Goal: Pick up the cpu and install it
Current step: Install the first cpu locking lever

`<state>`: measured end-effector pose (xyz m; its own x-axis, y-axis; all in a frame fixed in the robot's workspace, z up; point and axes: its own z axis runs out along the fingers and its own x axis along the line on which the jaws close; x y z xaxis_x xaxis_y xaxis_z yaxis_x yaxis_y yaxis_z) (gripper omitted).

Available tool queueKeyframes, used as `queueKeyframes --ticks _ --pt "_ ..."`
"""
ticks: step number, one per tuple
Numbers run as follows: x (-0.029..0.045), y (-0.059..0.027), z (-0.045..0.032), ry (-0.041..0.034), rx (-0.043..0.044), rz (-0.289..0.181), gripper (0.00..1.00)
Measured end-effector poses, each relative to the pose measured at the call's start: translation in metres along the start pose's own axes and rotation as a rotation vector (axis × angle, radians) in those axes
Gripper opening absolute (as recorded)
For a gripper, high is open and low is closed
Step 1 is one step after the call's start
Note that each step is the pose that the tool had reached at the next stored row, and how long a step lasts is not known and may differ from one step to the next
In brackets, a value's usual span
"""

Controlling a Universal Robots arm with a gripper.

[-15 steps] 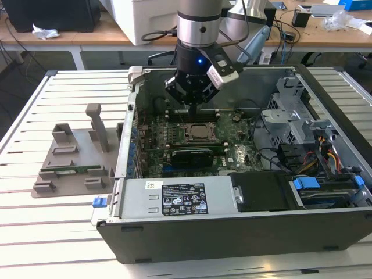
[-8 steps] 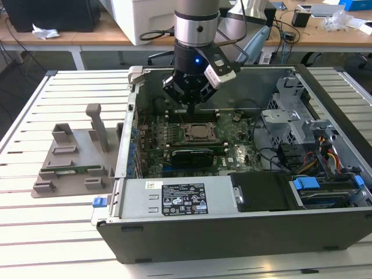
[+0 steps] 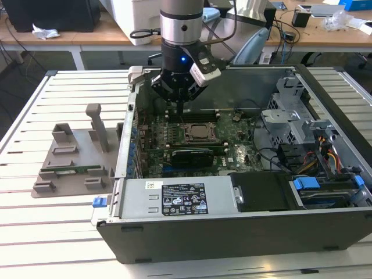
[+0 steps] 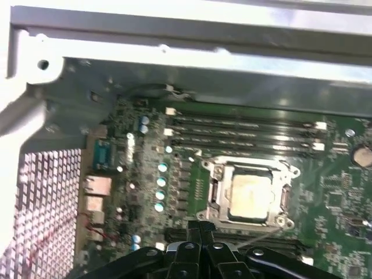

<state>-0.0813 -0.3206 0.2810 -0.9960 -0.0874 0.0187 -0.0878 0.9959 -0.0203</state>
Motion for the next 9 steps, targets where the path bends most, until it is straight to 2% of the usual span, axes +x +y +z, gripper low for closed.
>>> queueKeyframes --ticks 4,5,9 --pt "0.0104 0.0136 0.0041 -0.0001 -0.0011 0.0 0.11" --pt "0.0137 0.0204 0.0061 -0.0001 -0.0015 0.0 0.11" --pt "0.0131 0.0376 0.0111 -0.0001 -0.0035 0.0 0.11"
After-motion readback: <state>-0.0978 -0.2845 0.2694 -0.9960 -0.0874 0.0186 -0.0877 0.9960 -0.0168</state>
